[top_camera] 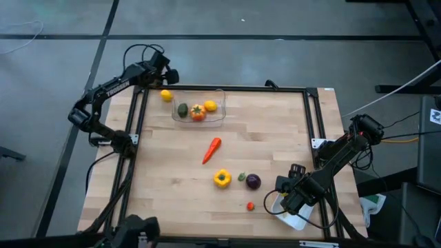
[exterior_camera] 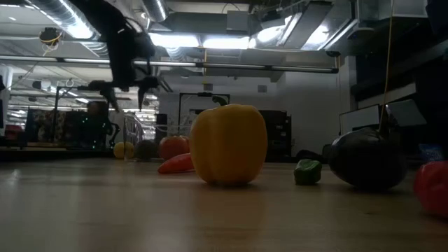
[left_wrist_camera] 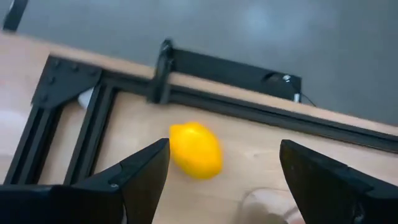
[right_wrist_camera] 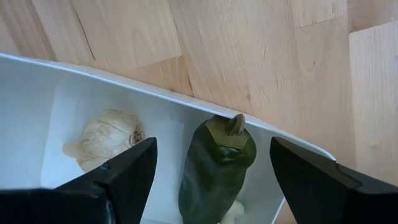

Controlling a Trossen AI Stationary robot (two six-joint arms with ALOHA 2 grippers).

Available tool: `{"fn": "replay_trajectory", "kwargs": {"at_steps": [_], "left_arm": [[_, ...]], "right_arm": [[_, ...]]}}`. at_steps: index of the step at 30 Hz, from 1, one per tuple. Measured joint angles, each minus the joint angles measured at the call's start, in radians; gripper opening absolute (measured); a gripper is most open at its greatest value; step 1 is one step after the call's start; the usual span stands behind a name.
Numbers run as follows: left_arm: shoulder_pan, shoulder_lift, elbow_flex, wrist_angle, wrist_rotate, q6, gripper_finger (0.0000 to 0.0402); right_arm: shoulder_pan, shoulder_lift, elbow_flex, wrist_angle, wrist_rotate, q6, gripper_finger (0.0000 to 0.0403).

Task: Sort produce into baskets
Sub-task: Put the yellow lemon into the transparent bin

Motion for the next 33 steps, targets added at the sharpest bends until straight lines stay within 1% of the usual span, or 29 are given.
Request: {"fn": "replay_trajectory", "kwargs": {"at_steps": [7, 14, 21, 28, 33], "left_arm": [[0.039, 0.031, -0.061, -0.014, 0.026, -0.071, 0.0298], [0.055, 0.114, -0.076, 0.001, 0.064, -0.142, 0.0298], [0.056, 0.209, -0.076, 0.088, 0.110, -0.203, 0.0298], [0.072, 0.283, -0.076, 0.102, 0.113, -0.221, 0.0298], [0.081, 0.310, -0.076, 0.116, 0.103, -0.245, 0.0298]], "right_arm": [[0.000, 0.000, 0.000, 0.000, 0.000, 0.000, 0.0310], [0.000, 0.000, 0.000, -0.001, 0.009, 0.000, 0.0310], [0.000, 0.000, 0.000, -0.001, 0.026, 0.000, 0.0310], [0.000, 0.000, 0.000, -0.001, 0.026, 0.000, 0.0310], [0.000, 0.000, 0.000, -0.001, 0.026, -0.001, 0.0310]]}}
